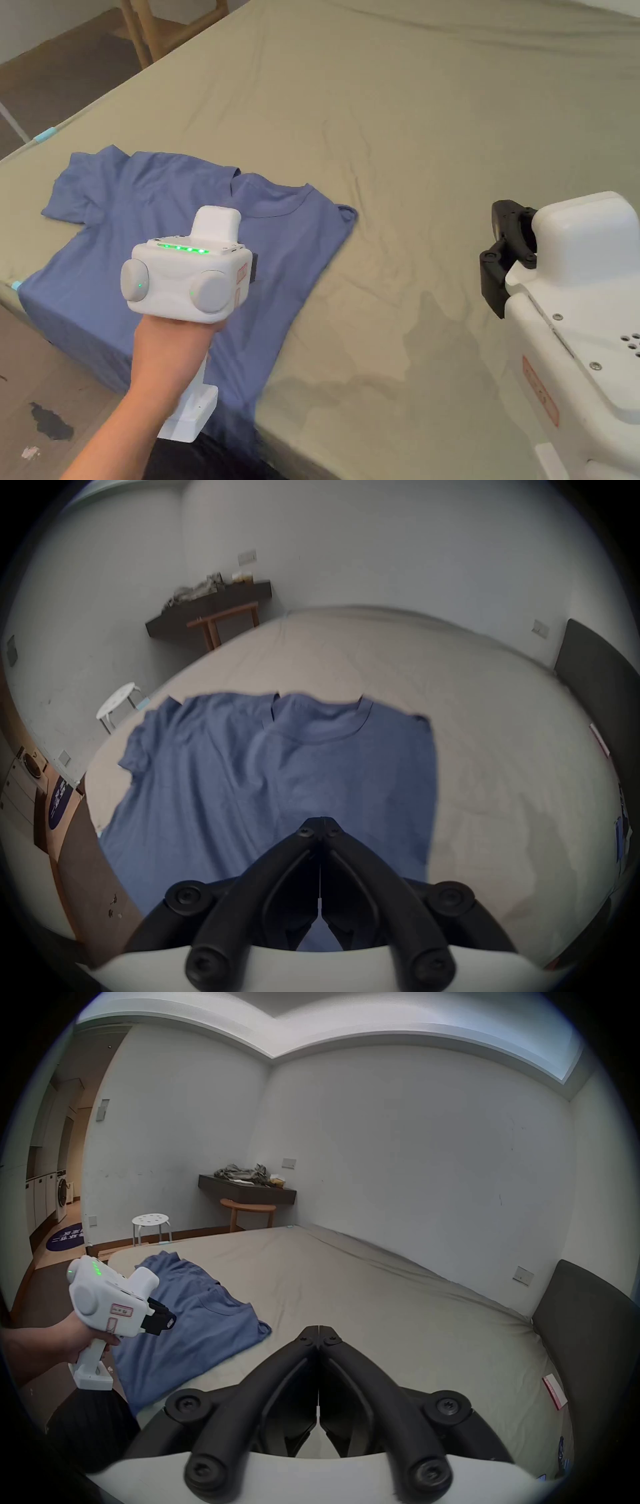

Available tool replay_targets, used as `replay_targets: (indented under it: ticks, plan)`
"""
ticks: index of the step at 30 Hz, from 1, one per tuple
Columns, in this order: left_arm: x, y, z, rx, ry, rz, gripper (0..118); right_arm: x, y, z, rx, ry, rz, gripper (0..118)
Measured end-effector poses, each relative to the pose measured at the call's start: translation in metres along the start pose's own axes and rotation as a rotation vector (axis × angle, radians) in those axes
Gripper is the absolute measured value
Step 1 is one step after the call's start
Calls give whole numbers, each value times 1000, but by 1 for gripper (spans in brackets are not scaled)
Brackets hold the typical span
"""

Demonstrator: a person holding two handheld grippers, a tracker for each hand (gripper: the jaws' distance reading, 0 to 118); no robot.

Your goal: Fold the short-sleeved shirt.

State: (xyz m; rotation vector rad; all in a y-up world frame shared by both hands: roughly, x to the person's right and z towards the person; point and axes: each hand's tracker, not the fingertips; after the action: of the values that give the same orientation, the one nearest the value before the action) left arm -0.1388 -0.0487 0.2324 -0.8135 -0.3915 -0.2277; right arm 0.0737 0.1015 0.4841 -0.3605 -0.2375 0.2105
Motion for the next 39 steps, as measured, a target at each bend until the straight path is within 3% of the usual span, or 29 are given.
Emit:
replay_targets:
  ticks: [1, 2, 3, 4, 5, 6, 7, 8, 10, 17, 19, 21, 25, 26, 32, 39]
  plan:
    - [-1, 0, -10, -35, 7, 0, 0, 2, -1, -3, -11, -4, -2, 1]
    - [-2, -1, -21, -50, 13, 7, 17, 4, -3, -7, -23, -10, -4, 1]
    - [-4, -2, -31, -64, 22, 16, 56, 6, -5, -11, -33, -19, -3, 1]
    - [-5, -1, -37, -65, 28, 15, 116, 6, -6, -13, -40, -24, -3, 1]
    - [-6, -1, -43, -81, 33, 10, 118, 6, -8, -16, -49, -29, -3, 1]
    - [-7, -3, -50, -110, 30, 4, 115, 8, -9, -19, -57, -32, -4, 1]
    - [-7, 6, -41, -22, 18, 6, 113, 9, -11, -21, -63, -36, -5, 1]
    - [-5, 11, -42, -74, 51, 5, 110, 10, -13, -24, -70, -40, -5, 1]
    - [-15, 1, -64, -152, 67, 37, 118, 12, -16, -28, -83, -44, -7, 1]
    - [-18, 7, -79, -233, 13, 58, 118, 13, -24, -35, -108, -46, -12, 1]
    - [-15, 9, -76, -238, 9, 34, 112, 13, -25, -36, -112, -45, -15, 1]
    - [-9, 9, -65, -203, -11, 13, 92, 12, -25, -35, -117, -44, -18, 1]
    - [2, 12, -54, -150, 16, -59, 19, 14, -28, -34, -121, -42, -28, 1]
    - [0, 11, -56, -147, 24, -68, 6, 15, -27, -33, -121, -41, -30, 1]
    - [-36, 7, -54, -110, -126, 91, 5, 24, -23, -15, -100, -55, -55, 1]
    - [-42, 3, 14, 189, -159, 219, 5, 35, -12, 13, -62, -94, -79, 1]
